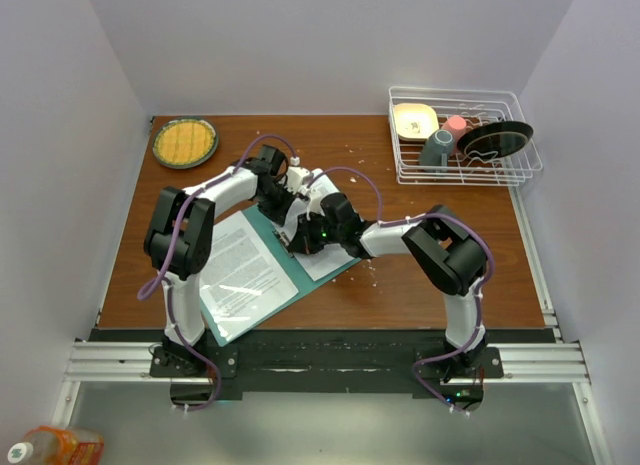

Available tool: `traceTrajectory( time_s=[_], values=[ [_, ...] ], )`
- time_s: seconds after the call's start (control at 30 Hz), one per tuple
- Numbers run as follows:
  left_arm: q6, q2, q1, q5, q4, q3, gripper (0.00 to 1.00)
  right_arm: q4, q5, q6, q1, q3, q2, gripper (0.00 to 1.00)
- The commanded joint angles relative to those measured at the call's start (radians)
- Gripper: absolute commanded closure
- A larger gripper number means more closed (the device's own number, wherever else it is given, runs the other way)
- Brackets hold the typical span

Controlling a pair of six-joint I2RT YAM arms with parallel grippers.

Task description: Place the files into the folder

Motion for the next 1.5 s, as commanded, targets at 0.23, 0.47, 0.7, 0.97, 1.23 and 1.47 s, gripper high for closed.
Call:
traceTrajectory(
  time_s=[0.23,0.47,0.7,0.97,1.23,1.47],
  values=[
    [0.026,0.040,0.005,-0.026,-0.040,-0.025,1.00,-0.261,0.158,-0.052,0.031,-0.052,0.061,1.00],
    [0.030,0.037,0.006,-0.023,-0.042,-0.025,1.00,-0.306,0.192,-0.043,0.039,-0.045,0.088,1.00],
    [0.030,0.040,0.008,-0.020,-0.042,-0.023,1.00,-0.309,0.242,-0.045,0.059,-0.067,0.091,1.00],
    [0.031,0.045,0.012,-0.019,-0.047,-0.017,1.00,-0.309,0.353,-0.054,0.122,-0.102,0.088,1.00],
    [0.031,0.052,0.015,-0.017,-0.053,-0.004,1.00,-0.292,0.410,-0.025,0.146,-0.171,0.053,1.00],
    [0.031,0.068,0.017,-0.017,-0.060,0.018,1.00,-0.292,0.427,0.006,0.166,-0.222,0.035,1.00]
  ],
)
